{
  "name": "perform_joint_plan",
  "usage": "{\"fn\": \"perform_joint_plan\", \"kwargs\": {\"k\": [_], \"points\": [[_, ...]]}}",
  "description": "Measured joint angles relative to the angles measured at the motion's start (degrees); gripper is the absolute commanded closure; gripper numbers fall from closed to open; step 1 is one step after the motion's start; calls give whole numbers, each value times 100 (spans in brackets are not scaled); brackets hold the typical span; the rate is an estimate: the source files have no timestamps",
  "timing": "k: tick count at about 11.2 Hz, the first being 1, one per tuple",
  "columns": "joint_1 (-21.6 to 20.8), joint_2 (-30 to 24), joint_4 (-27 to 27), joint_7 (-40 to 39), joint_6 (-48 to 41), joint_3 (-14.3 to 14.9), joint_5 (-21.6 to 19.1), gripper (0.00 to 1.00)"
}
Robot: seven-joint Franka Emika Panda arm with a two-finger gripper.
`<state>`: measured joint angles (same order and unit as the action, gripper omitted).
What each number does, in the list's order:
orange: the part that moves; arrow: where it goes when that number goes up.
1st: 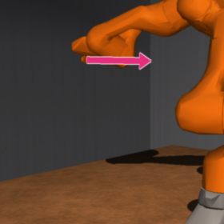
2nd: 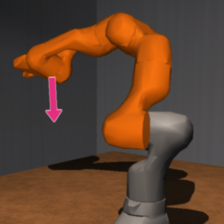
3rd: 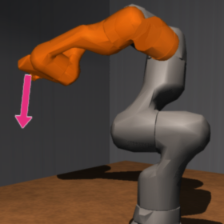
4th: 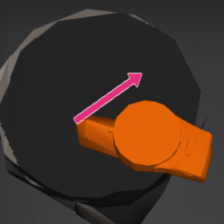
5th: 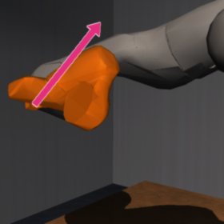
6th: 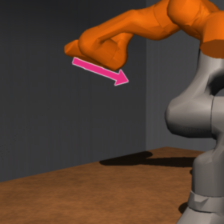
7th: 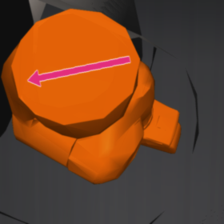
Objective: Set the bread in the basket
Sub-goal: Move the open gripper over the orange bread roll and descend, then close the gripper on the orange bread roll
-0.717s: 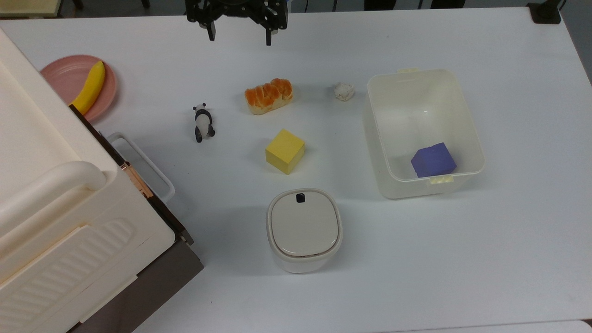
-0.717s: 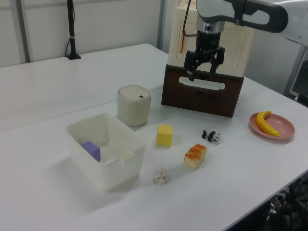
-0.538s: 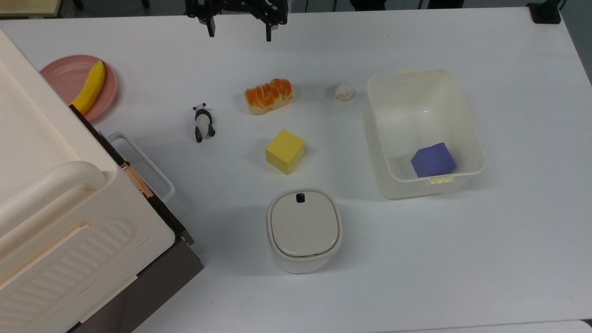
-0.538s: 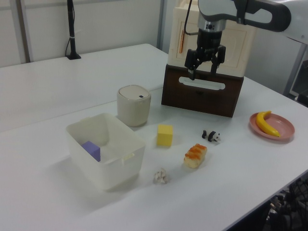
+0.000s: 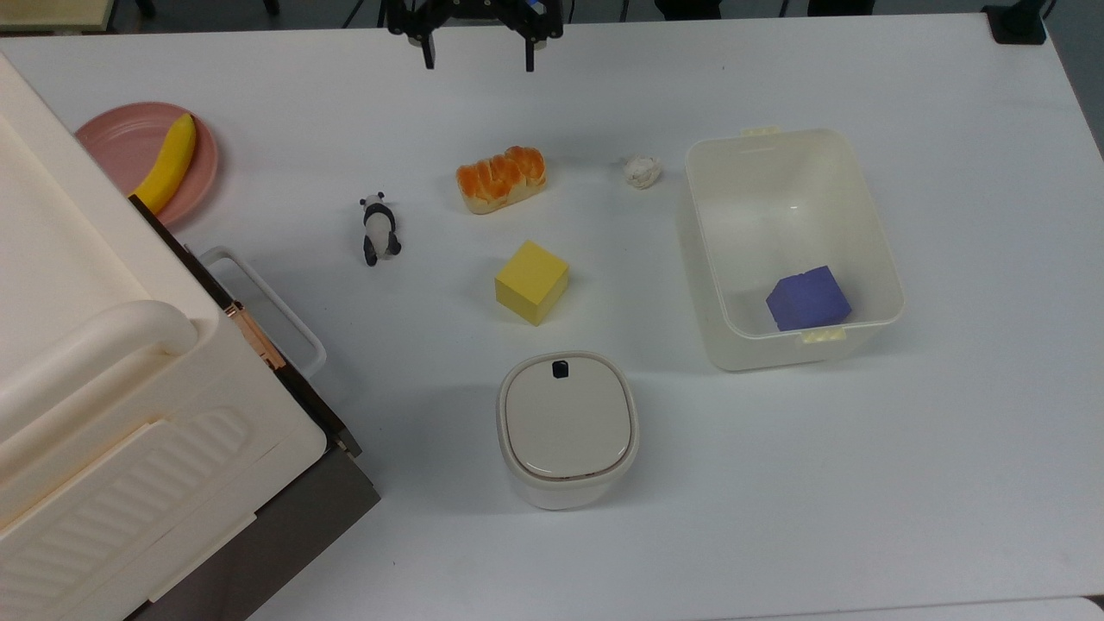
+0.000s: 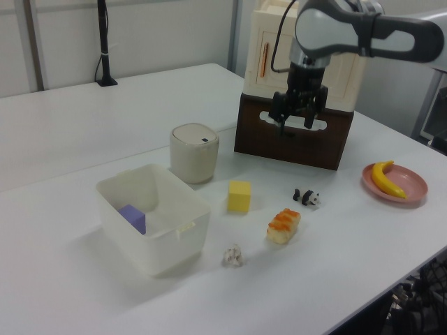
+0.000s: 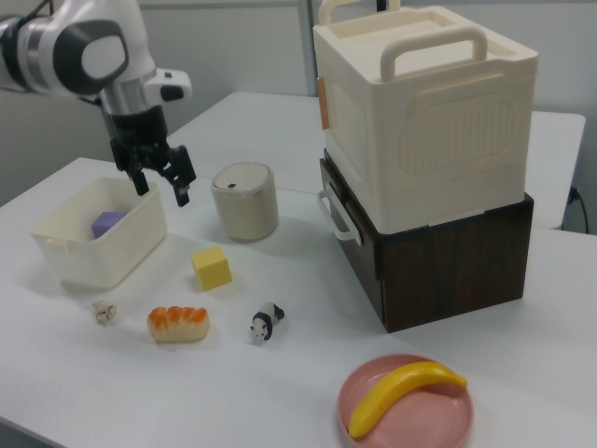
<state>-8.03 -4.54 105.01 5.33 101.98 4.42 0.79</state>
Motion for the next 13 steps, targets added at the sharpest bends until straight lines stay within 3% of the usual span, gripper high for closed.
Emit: {"fn": "perform_joint_plan", "kwargs": {"k": [5,8,10,13], "points": [[-1,-358,1681,1789,1296,-35,-67,0],[11,-356,2509,3311,2581,33,-482,0],[22,-321,2859,4247,3133,79,-496,0],[-26,-99,3083,4529,3296,82,-497,0]]}}
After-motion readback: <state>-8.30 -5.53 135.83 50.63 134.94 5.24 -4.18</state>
